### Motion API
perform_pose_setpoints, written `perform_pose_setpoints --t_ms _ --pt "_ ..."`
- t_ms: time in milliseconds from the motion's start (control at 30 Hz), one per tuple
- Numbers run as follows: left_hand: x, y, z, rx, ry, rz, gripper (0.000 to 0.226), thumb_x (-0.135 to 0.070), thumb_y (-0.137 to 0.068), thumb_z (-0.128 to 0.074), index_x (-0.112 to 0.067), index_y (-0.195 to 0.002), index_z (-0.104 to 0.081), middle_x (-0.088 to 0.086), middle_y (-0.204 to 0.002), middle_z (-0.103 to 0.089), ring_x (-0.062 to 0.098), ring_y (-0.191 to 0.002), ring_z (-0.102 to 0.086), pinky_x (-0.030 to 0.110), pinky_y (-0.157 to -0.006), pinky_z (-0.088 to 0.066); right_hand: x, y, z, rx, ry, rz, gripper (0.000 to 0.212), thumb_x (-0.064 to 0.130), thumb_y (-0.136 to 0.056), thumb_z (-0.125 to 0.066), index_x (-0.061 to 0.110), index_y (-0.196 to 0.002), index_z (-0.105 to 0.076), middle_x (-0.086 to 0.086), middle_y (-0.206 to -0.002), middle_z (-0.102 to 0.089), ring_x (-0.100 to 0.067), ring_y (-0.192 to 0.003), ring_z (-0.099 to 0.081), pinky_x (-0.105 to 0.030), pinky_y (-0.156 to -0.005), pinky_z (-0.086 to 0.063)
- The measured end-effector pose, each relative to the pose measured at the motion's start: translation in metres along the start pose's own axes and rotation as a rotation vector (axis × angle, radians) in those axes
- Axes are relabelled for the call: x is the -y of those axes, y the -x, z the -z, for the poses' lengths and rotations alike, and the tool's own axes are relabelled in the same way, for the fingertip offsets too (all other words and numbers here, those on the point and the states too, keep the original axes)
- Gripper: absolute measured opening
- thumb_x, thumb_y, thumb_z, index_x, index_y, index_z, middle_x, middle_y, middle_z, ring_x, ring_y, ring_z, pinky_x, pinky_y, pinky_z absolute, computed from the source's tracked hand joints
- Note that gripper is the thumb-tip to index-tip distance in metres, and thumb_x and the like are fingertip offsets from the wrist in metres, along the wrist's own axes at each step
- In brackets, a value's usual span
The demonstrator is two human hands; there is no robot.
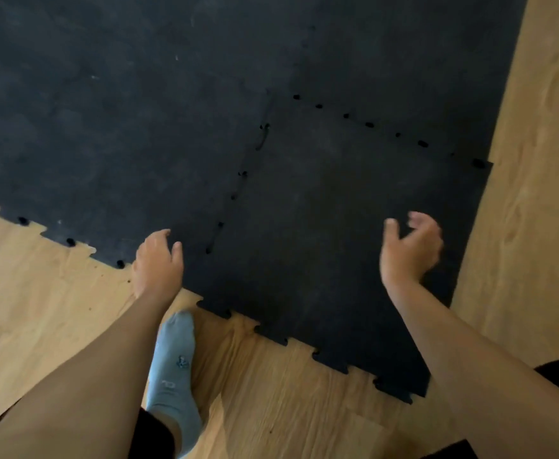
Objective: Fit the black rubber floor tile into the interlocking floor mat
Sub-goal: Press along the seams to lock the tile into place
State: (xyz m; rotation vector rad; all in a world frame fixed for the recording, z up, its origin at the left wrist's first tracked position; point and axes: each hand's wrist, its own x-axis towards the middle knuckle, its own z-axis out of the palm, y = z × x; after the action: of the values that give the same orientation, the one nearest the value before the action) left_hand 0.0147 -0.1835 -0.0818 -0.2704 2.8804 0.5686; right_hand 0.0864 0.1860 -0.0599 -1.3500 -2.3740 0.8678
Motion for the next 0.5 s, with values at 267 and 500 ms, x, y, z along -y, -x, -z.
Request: perform_pose_setpoints --t_ms 267,500 --pt "-0.030 -0.015 -0.042 0.005 -0.093 0.028 0.064 -0.042 -0.102 -0.024 -0.016 -0.155 -0.001 0.004 -0.163 0.006 0.023 -0.148 0.013 0.050 -0.117 0.010 0.100 0.045 -0.102 0.616 0.246 0.917 0.050 0.040 -0.097 -0.055 0.013 -0.137 -0.050 -0.006 -0.143 -0.053 -0.026 -0.146 -0.030 -0.049 -0.120 -0.022" --pt "-0.031 -0.005 -0.077 -0.061 -0.218 0.057 0.062 -0.045 -0.101 -0.011 -0.016 -0.154 0.003 0.003 -0.163 0.004 0.016 -0.146 0.017 0.051 -0.113 0.020 0.159 0.074 -0.189 0.683 0.497 1.259 0.070 0.054 -0.101 -0.032 0.014 -0.156 -0.016 -0.009 -0.166 -0.013 -0.025 -0.153 0.002 -0.052 -0.122 0.001"
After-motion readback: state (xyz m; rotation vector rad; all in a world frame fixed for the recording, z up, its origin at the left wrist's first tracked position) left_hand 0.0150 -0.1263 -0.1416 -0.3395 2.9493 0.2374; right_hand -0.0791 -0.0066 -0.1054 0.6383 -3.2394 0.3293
